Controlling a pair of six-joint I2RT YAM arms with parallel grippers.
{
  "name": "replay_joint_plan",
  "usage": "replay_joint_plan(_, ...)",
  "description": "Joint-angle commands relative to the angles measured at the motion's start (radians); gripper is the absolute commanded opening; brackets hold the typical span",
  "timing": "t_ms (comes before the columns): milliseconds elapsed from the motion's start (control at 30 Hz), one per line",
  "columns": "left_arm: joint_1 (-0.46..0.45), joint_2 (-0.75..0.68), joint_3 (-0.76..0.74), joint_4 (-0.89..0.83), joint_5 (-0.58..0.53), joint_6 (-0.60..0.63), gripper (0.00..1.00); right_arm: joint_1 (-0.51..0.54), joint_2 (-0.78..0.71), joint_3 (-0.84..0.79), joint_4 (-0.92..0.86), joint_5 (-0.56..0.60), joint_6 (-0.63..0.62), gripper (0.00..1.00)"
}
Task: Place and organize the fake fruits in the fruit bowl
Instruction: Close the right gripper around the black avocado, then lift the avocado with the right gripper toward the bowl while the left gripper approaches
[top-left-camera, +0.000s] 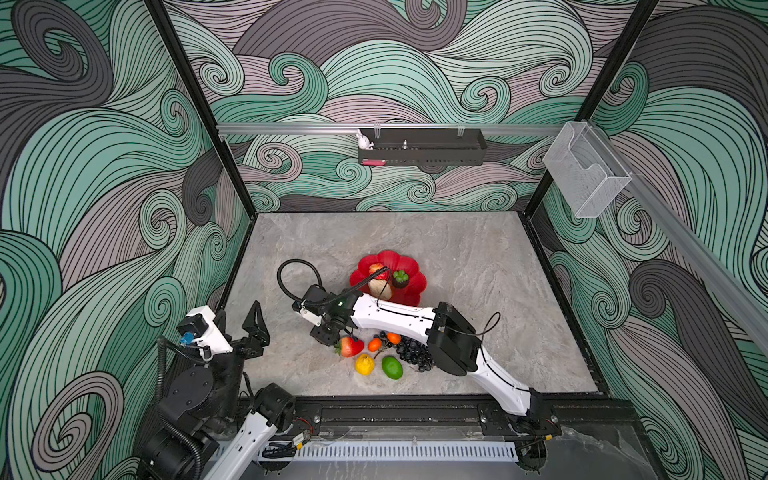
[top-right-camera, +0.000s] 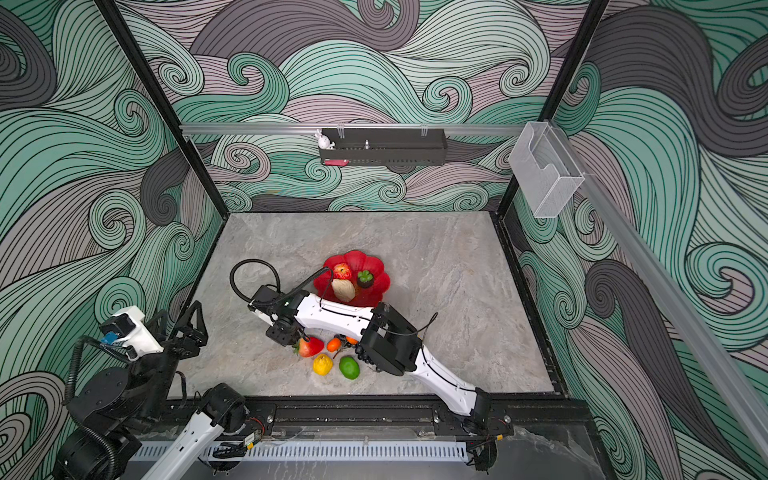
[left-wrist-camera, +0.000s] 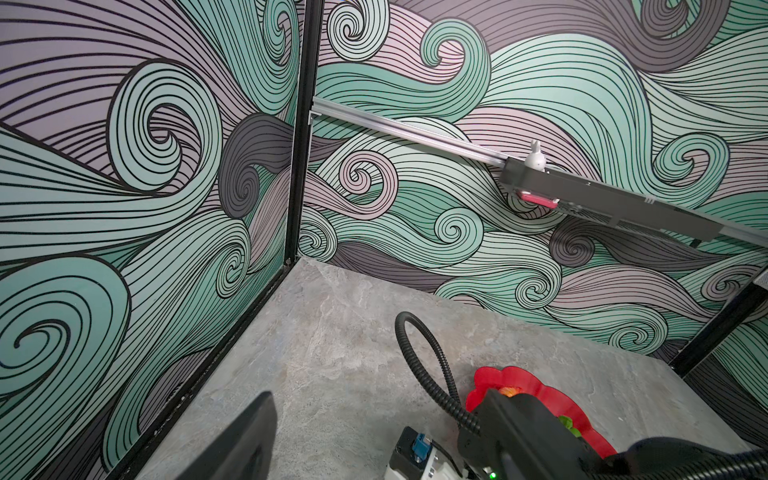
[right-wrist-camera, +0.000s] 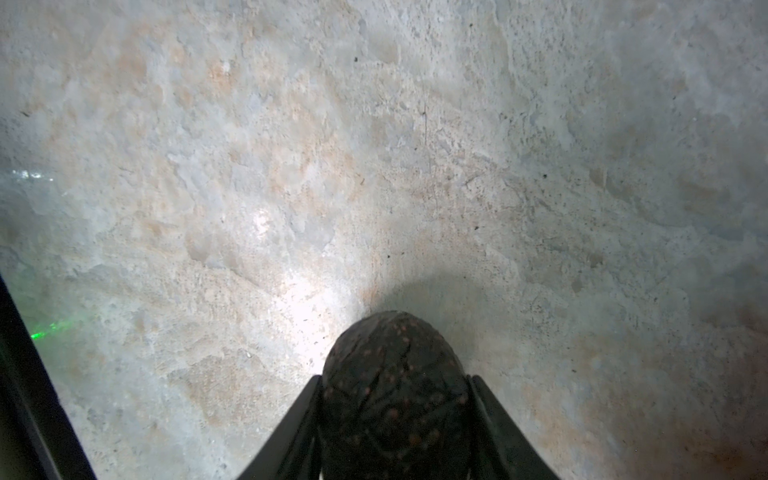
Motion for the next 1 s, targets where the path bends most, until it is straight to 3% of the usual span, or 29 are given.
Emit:
replay_joint_plan(0,0.002,0.017,-0.003,-0.01,-0.026,-0.004,0.79,-0.015,-0.026,0.037,-0.034,0.02,0.047,0.47)
replay_joint_plan(300,0.004,0.04,-0.018,0.021,0.004,-0.002,0.82,-0.104,-0.203,0.041,-0.034,-0.02,0.215,0.47)
replay_joint_plan(433,0.004,0.066,-0.041,0.066,0.09,-0.005,0.83,-0.152,-0.325,-0.068,0.059,-0.026,0.331,0.48)
replay_joint_plan(633,0.004,0.235,-0.064,0.188,0.313,-0.012,0.84,-0.258,-0.575,-0.395,0.303,-0.05,0.551,0.48)
replay_joint_plan(733,0.003,0.345,-0.092,0.318,0.494,-0.039,0.84,-0.32,-0.706,-0.579,0.429,-0.053,0.662,0.48)
replay_joint_plan(967,-0.009,0.685,-0.093,0.599,0.799,-0.114,0.82,-0.464,-0.991,-0.949,0.616,-0.037,0.873,0.47)
